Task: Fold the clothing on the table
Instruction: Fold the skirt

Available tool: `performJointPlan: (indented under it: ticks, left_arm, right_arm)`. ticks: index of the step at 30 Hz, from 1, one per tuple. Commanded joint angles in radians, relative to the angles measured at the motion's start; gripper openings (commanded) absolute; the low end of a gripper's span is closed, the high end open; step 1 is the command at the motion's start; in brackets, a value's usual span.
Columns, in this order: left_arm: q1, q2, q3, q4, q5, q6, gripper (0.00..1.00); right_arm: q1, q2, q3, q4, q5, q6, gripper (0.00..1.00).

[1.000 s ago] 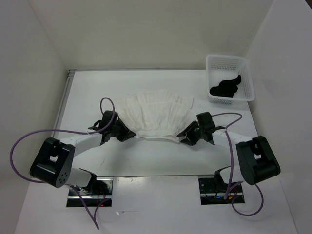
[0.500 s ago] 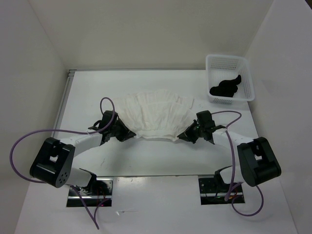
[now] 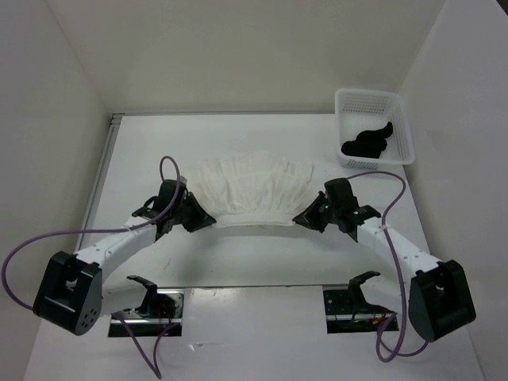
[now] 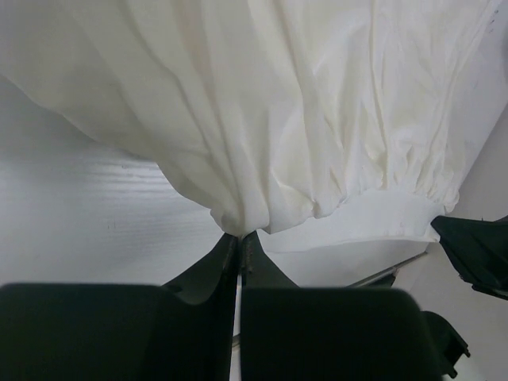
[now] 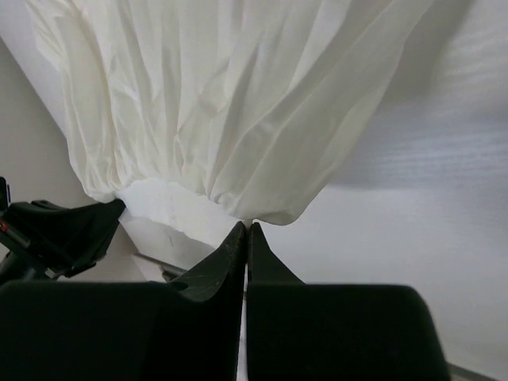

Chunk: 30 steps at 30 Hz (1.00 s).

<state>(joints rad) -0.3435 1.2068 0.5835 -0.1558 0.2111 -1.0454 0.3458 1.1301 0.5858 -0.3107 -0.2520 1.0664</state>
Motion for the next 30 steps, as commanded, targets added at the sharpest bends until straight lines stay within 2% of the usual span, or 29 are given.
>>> performJointPlan:
  ticks: [1,6,10,14,18,26,30]
  left_arm:
    - [0.005,-0.064,0.006,-0.109,-0.021,0.042,0.0]
    - [-0.014,-0.183,-0.014,-0.208,-0.003,0.042,0.0]
    - [-0.014,-0.363,-0.005,-0.329,-0.012,0.042,0.0]
    - [-0.023,-0.405,0.025,-0.367,-0.003,0.033,0.0]
    - [-0.023,-0.33,0.102,-0.34,-0.022,0.056,0.0]
    - [-0.023,-0.052,0.213,-0.2,-0.035,0.104,0.0]
    - [-0.005,0.059,0.257,-0.165,-0.035,0.127,0.0]
  right_arm:
    - [0.028,-0.101,-0.026,-0.132,0.048,0.012,0.0]
    - [0.028,-0.307,-0.037,-0.29,0.048,0.05,0.0]
    - [0.038,-0.545,-0.057,-0.429,0.001,0.124,0.0]
    - [0.038,-0.615,-0.057,-0.485,-0.01,0.141,0.0]
    - [0.047,-0.543,0.023,-0.473,0.046,0.095,0.0]
    - [0.047,-0.293,0.123,-0.289,0.178,0.008,0.0]
    - [0.047,-0.152,0.147,-0.209,0.189,-0.013,0.0]
